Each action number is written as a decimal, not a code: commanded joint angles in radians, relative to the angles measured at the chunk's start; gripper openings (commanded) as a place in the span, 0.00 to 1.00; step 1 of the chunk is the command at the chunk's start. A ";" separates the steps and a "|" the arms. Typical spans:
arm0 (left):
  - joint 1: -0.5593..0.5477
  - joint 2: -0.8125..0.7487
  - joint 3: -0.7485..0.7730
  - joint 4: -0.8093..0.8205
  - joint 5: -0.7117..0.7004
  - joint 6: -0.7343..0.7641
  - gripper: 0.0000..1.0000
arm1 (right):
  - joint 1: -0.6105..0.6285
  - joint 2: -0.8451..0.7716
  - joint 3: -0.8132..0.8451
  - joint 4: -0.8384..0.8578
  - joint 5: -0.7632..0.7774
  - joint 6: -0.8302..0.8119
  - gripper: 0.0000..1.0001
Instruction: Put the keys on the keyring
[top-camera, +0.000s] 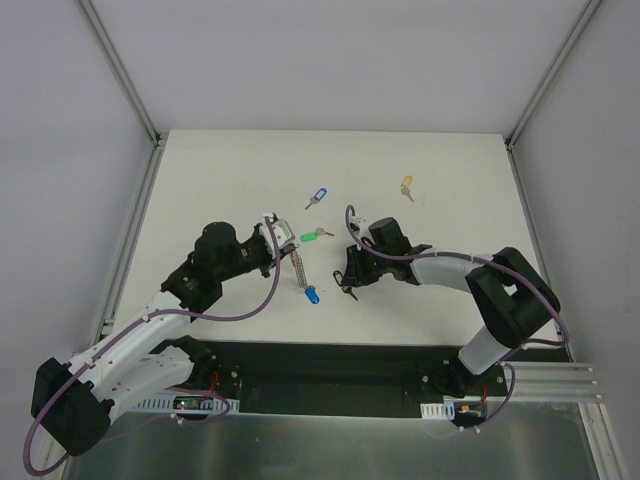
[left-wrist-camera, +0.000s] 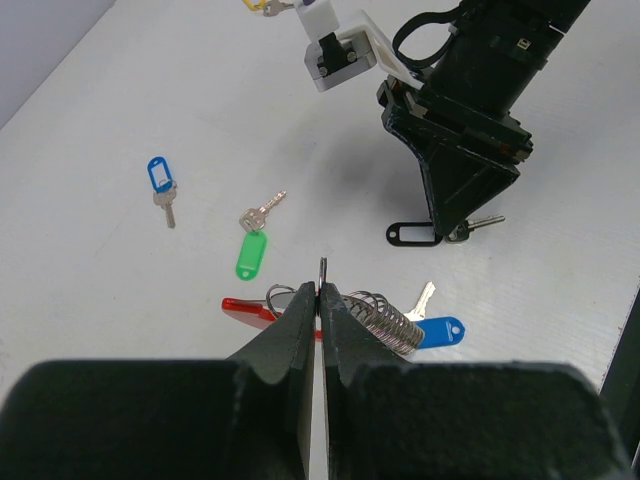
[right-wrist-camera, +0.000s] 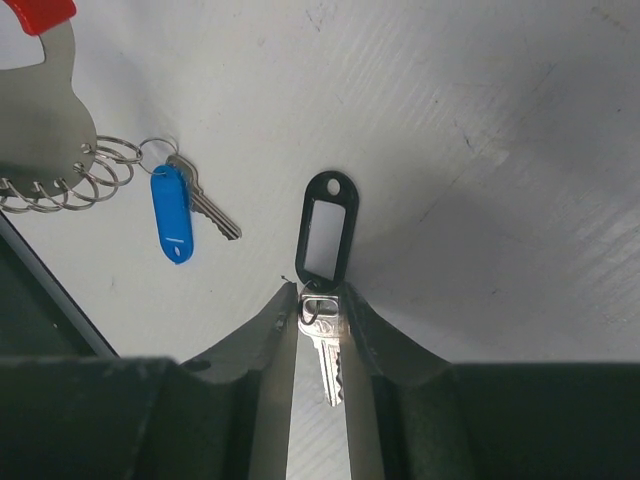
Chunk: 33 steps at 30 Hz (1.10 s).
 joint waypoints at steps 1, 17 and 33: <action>-0.012 -0.020 0.047 0.024 0.025 0.003 0.00 | 0.009 -0.053 0.034 0.001 0.002 -0.010 0.25; -0.012 -0.024 0.048 0.021 0.025 0.004 0.00 | 0.180 -0.127 0.064 -0.152 0.398 -0.007 0.26; -0.012 -0.024 0.048 0.019 0.027 0.004 0.00 | 0.205 -0.068 0.075 -0.143 0.386 -0.005 0.15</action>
